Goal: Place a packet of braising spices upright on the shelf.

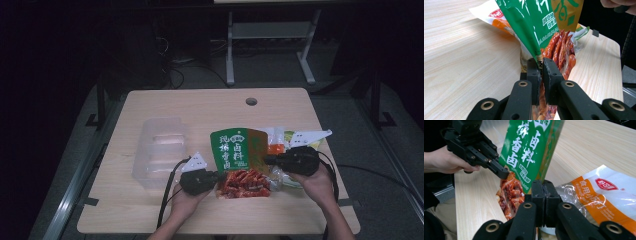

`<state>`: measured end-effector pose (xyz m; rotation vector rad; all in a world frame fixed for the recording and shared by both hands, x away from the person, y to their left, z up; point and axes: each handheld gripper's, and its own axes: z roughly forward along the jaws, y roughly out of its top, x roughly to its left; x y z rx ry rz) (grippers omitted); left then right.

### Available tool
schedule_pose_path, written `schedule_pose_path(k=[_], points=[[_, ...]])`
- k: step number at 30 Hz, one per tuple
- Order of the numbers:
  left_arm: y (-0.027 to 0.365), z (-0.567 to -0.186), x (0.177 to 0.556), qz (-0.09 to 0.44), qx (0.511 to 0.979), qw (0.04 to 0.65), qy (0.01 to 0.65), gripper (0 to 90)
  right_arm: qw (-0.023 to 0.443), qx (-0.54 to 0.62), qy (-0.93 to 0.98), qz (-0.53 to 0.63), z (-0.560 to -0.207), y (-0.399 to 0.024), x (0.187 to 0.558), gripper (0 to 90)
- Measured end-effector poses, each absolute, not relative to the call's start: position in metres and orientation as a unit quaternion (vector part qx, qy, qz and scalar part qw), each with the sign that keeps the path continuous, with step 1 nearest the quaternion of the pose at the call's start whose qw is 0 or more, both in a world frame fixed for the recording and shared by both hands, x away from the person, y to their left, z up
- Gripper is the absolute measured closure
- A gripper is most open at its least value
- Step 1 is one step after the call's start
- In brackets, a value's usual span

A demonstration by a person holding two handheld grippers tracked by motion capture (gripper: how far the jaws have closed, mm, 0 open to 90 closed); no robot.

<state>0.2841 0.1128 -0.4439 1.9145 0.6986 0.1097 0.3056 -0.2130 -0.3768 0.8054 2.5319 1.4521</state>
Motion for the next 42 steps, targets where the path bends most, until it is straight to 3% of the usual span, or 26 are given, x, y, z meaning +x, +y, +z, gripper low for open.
schedule_pose_path(k=[10,16,18,19,20,21,24,33,40,42], points=[[0.113,-0.441,0.282,0.061,0.812,0.513,0.273,84.7,0.016,0.28,0.833,0.477,-0.387,-0.204,0.319,66.6],[0.11,-0.438,0.28,0.06,0.813,0.515,0.266,84.8,-0.001,0.279,0.837,0.471,-0.392,-0.196,0.326,62.5],[0.109,-0.437,0.278,0.067,0.816,0.512,0.259,84.7,-0.002,0.276,0.841,0.466,-0.393,-0.192,0.326,64.6],[0.108,-0.437,0.276,0.072,0.818,0.51,0.257,84.7,-0.002,0.263,0.847,0.462,-0.392,-0.188,0.324,73.7],[0.108,-0.437,0.276,0.072,0.818,0.51,0.257,84.6,-0.002,0.263,0.847,0.462,-0.392,-0.188,0.324,73.7],[0.108,-0.437,0.276,0.071,0.818,0.509,0.257,84.4,0.001,0.261,0.849,0.459,-0.39,-0.187,0.322,81.9],[0.109,-0.436,0.276,0.07,0.819,0.507,0.26,82.9,-0.002,0.262,0.846,0.464,-0.389,-0.187,0.32,88.5],[0.111,-0.434,0.271,0.071,0.818,0.507,0.261,78.1,-0.006,0.264,0.837,0.48,-0.385,-0.19,0.308,89.3],[0.114,-0.431,0.265,0.077,0.822,0.499,0.262,60.4,0.011,0.255,0.832,0.492,-0.368,-0.191,0.296,89.6],[0.113,-0.43,0.264,0.078,0.82,0.503,0.262,58.9,0.017,0.253,0.832,0.493,-0.364,-0.191,0.294,89.6]])
